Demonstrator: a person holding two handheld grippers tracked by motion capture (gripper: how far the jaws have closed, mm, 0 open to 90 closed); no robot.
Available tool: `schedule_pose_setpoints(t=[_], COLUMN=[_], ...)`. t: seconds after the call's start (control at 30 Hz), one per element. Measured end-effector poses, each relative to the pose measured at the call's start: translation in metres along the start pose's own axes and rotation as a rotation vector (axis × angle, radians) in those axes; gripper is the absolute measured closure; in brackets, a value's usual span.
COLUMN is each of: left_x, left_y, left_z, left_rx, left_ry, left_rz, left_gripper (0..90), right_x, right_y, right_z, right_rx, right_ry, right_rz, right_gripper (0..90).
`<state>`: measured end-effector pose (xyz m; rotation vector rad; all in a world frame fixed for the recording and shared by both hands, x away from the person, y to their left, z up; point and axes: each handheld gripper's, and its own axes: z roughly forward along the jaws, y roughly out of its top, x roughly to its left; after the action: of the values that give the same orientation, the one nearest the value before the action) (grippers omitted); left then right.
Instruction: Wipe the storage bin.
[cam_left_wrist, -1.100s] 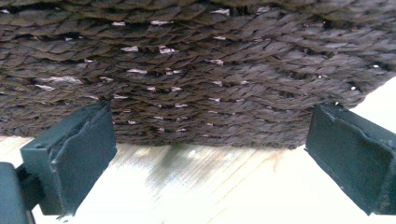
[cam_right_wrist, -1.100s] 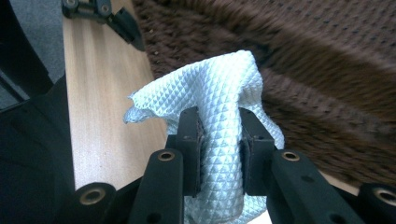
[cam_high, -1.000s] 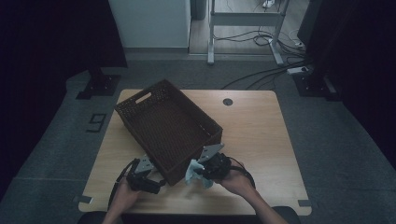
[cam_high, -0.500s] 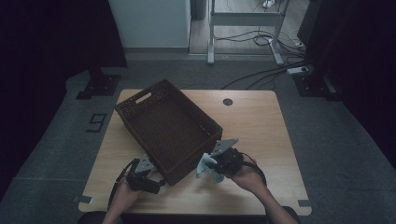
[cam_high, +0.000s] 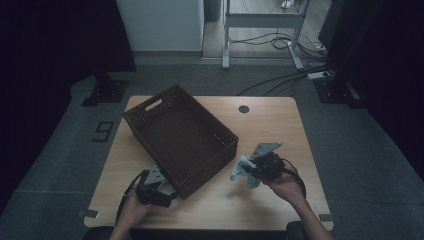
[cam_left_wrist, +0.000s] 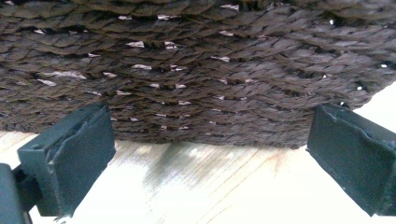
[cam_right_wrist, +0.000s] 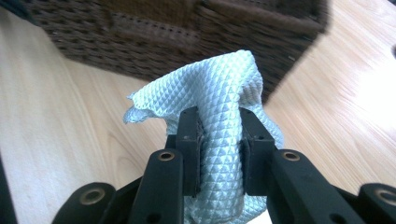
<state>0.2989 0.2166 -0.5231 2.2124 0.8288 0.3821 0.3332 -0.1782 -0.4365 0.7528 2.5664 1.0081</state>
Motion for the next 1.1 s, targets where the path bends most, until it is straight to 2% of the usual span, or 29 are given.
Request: schedule_pose_setpoints(t=[0.37, 0.4, 0.7, 0.73, 0.87, 1.1], left_x=[0.001, 0.001, 0.001, 0.001, 0.001, 0.0], left_y=[0.0, 0.0, 0.0, 0.0, 0.0, 0.0], left_z=[0.0, 0.0, 0.0, 0.0, 0.0, 0.0], left_rx=[0.002, 0.001, 0.003, 0.003, 0.004, 0.007], left_ry=[0.003, 0.002, 0.001, 0.001, -0.001, 0.0], left_rz=[0.0, -0.003, -0.01, -0.01, -0.014, -0.017], left_gripper=[0.8, 0.8, 0.8, 0.8, 0.8, 0.3], right_x=[-0.026, -0.032, -0.054, -0.06, -0.071, -0.084], right_y=[-0.02, -0.025, -0.049, -0.056, -0.07, -0.092], right_z=[-0.024, -0.029, -0.049, -0.054, -0.066, -0.077], right_rx=[-0.004, -0.008, 0.002, 0.005, 0.007, 0.008], right_ry=[-0.081, -0.1, -0.167, -0.19, -0.225, -0.279], right_rz=[0.051, 0.069, 0.139, 0.155, 0.194, 0.249], right_gripper=[71.8, 71.9, 71.8, 71.8, 71.8, 71.7])
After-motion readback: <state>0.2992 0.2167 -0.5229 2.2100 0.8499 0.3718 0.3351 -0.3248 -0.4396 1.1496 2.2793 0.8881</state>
